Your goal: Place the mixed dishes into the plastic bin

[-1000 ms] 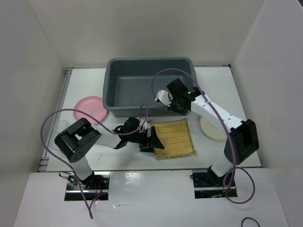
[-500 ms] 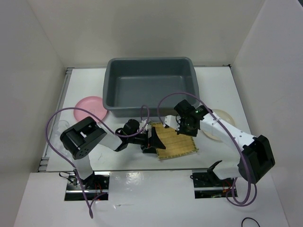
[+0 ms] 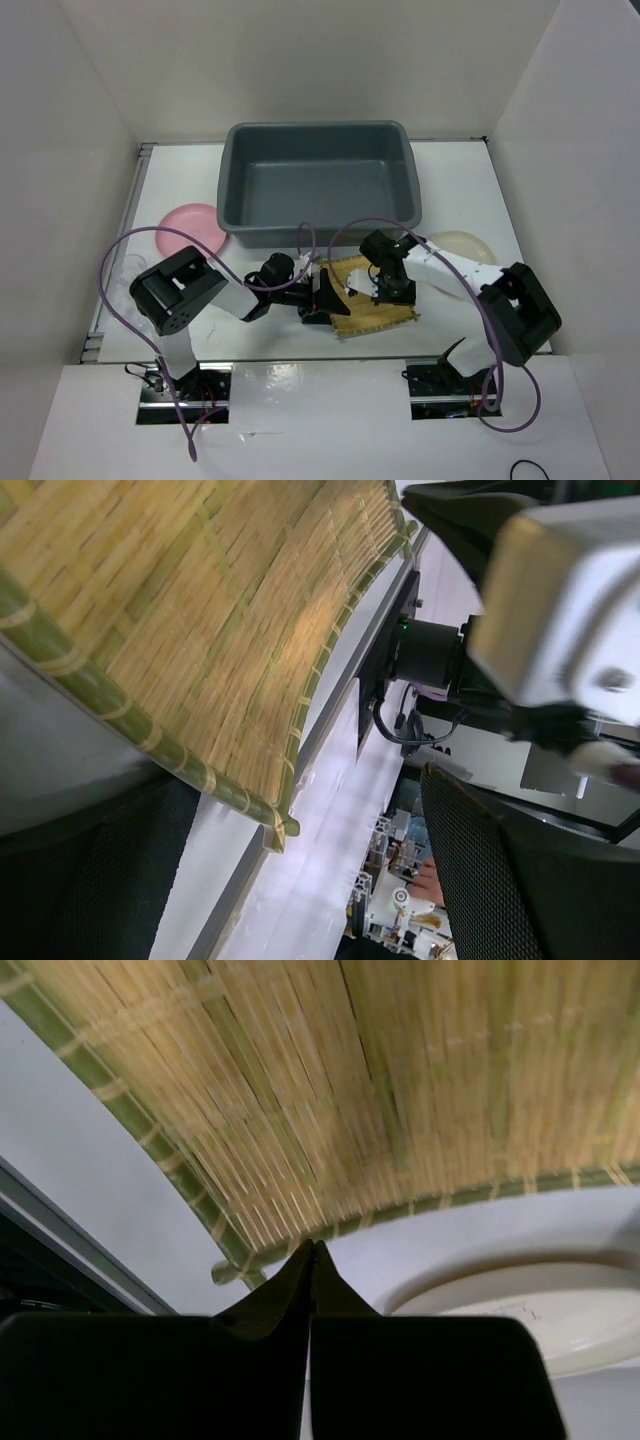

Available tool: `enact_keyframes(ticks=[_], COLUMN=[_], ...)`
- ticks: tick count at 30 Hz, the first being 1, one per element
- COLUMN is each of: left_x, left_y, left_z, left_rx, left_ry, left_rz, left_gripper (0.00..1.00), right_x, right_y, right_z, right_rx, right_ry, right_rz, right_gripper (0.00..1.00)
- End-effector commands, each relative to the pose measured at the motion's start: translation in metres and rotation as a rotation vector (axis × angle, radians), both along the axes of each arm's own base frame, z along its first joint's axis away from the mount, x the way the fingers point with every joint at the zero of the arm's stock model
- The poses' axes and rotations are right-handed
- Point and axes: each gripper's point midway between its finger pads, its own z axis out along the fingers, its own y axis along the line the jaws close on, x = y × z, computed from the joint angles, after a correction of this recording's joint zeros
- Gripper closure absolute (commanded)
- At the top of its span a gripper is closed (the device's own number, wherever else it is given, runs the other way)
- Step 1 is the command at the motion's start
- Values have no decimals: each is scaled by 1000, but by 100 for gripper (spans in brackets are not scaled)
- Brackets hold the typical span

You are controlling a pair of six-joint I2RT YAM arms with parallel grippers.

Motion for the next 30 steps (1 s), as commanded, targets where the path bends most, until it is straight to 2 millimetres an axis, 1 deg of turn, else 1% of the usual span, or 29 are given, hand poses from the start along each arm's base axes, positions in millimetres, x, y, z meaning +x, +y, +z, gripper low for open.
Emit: enact_keyframes(ticks=[1,2,5,6,8,10,12,13,15,17,18,19,20,21,22,24,25,27,28,30], left_x=[-23,-24,-22,-21,-23,-22,-24,-23,-23,-21,-20,-19,-21,-21,-21,-22,-25,-29,-30,-32], left_y=[44,45,41,38,38,32,31,29,29,27,26,25,25,25,25,26,25,29,29,34], left_z=[-87,-89,-89,-86,-89,-85,-85,-81,-81,-78,-77,-75,-75,-75,-74,-73,-73,-71,-68,-62], left_rx=[308,314,291,271,246,197,165,143,129,116,110,102,98,98,98,98,98,117,119,150], left_ry=[106,112,98,87,84,71,69,56,42,28,22,14,17,17,26,26,25,45,36,32], left_rz=[57,56,51,45,40,26,32,24,25,25,26,26,18,18,22,22,13,12,8,0], left_gripper=[0,0,0,0,0,2,4,6,9,14,25,35,46,57,76,90,100,100,100,100], right_x=[14,14,17,17,18,11,5,4,0,-3,-5,-7,-8,-6,-5,0,3,12,14,27], right_y=[18,19,20,20,26,30,35,35,44,60,66,78,80,88,93,97,97,104,105,112], right_z=[-3,-9,-17,-17,-21,-27,-34,-36,-42,-41,-41,-39,-39,-36,-31,-26,-20,-9,1,22], right_rx=[38,29,20,20,42,61,82,77,104,132,145,178,185,206,230,257,265,298,318,365], right_ry=[-4,8,20,20,24,69,110,117,140,136,135,134,141,133,124,98,71,28,-2,-76], right_rz=[33,43,52,52,36,27,15,-3,-19,1,2,-4,-17,-17,-35,-44,-63,-87,-114,-141], right_gripper=[100,100,100,100,100,100,100,100,100,100,100,100,100,100,100,100,100,100,100,100])
